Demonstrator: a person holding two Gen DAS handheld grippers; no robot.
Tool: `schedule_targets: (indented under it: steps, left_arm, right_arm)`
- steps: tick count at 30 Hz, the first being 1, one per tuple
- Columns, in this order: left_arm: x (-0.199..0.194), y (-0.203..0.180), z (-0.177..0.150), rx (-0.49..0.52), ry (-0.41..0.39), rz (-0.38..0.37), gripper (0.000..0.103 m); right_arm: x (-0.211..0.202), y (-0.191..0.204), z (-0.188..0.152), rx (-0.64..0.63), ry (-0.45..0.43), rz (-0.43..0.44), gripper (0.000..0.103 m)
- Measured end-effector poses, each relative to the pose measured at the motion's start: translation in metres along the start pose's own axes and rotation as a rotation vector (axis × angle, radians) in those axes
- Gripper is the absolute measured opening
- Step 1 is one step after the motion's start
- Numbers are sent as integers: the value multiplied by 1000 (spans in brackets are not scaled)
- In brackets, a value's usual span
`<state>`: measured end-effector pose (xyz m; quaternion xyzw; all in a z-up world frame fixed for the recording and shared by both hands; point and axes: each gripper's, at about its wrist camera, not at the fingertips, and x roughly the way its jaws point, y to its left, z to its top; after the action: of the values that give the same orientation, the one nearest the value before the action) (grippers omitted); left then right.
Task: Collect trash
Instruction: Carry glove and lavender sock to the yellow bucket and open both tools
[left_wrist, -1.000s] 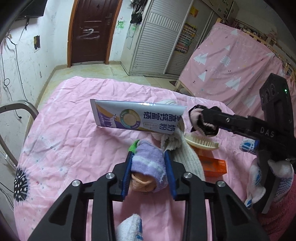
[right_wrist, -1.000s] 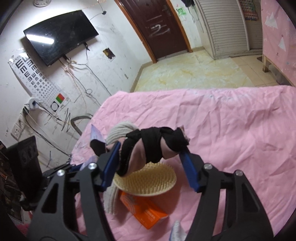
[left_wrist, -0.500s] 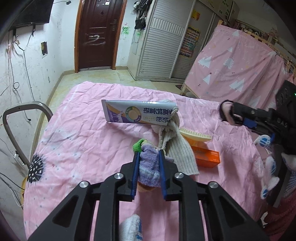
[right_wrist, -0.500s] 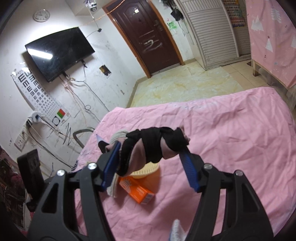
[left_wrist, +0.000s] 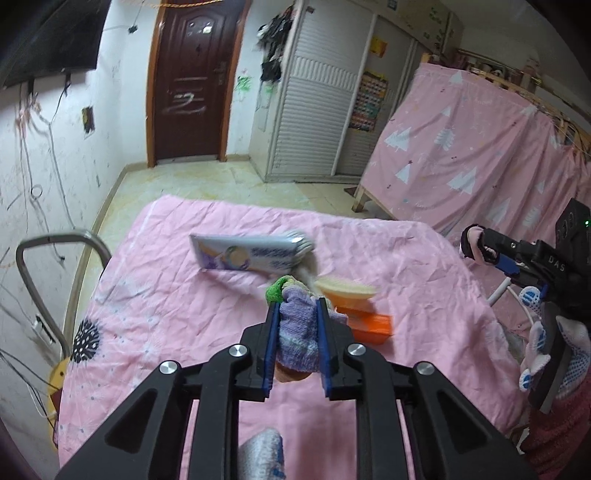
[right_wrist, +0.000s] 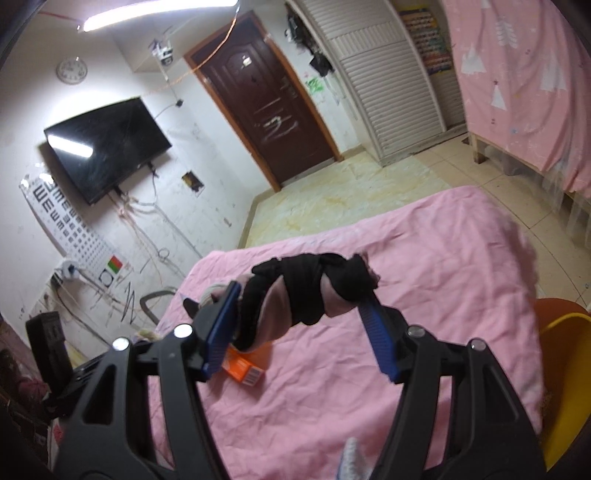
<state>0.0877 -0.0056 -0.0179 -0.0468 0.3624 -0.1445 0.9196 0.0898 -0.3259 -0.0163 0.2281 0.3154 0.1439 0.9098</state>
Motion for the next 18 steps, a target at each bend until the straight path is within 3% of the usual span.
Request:
schedule_targets:
  steps: [18]
  left_arm:
    - [-4, -133, 20, 190, -47, -140, 9]
  right_arm:
    - [-114, -94, -12, 121, -195, -139, 63]
